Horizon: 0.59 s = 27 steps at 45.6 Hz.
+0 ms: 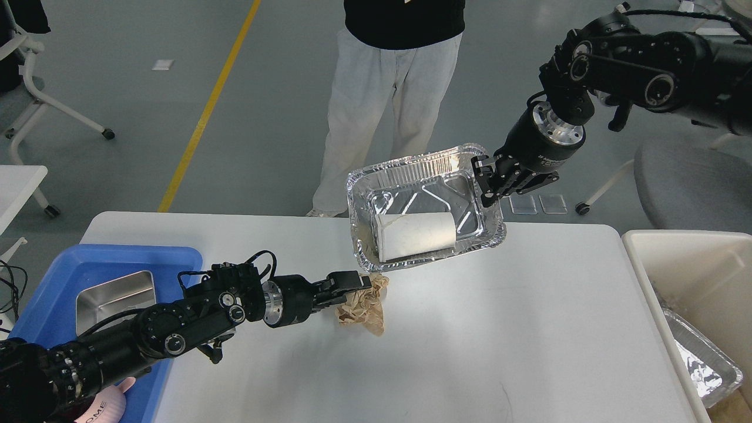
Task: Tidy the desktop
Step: 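Raise the left gripper away from the crumpled paper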
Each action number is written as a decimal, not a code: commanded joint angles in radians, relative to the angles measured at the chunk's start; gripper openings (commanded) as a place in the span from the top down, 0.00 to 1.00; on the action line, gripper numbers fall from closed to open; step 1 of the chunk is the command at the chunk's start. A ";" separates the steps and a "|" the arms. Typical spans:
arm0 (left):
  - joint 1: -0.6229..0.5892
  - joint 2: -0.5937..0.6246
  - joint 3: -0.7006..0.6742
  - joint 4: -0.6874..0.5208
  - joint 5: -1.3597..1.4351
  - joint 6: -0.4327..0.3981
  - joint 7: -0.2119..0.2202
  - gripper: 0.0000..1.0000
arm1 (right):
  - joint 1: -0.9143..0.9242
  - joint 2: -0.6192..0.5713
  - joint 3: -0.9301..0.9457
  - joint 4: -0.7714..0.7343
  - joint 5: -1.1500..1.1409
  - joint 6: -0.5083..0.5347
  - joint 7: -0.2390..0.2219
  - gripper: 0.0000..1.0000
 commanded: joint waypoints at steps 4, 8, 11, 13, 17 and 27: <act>-0.004 0.248 0.002 -0.293 0.002 -0.011 0.000 0.11 | -0.003 -0.004 0.002 -0.002 -0.002 0.000 0.001 1.00; -0.019 0.345 0.001 -0.377 0.002 -0.011 0.000 0.08 | -0.006 -0.008 0.004 -0.003 -0.002 0.000 0.000 1.00; -0.025 0.426 -0.001 -0.437 0.002 -0.012 0.000 0.04 | -0.006 -0.008 0.004 -0.003 -0.002 0.000 0.001 1.00; -0.030 0.486 -0.001 -0.483 0.002 -0.015 0.000 0.04 | -0.006 -0.009 0.004 -0.003 -0.002 0.000 0.000 1.00; -0.041 0.613 -0.012 -0.569 0.000 -0.029 -0.002 0.04 | -0.008 -0.012 0.005 -0.003 -0.002 0.000 0.001 1.00; -0.095 0.937 -0.123 -0.715 -0.027 -0.167 -0.022 0.03 | -0.009 -0.015 0.007 -0.005 -0.002 0.000 0.000 1.00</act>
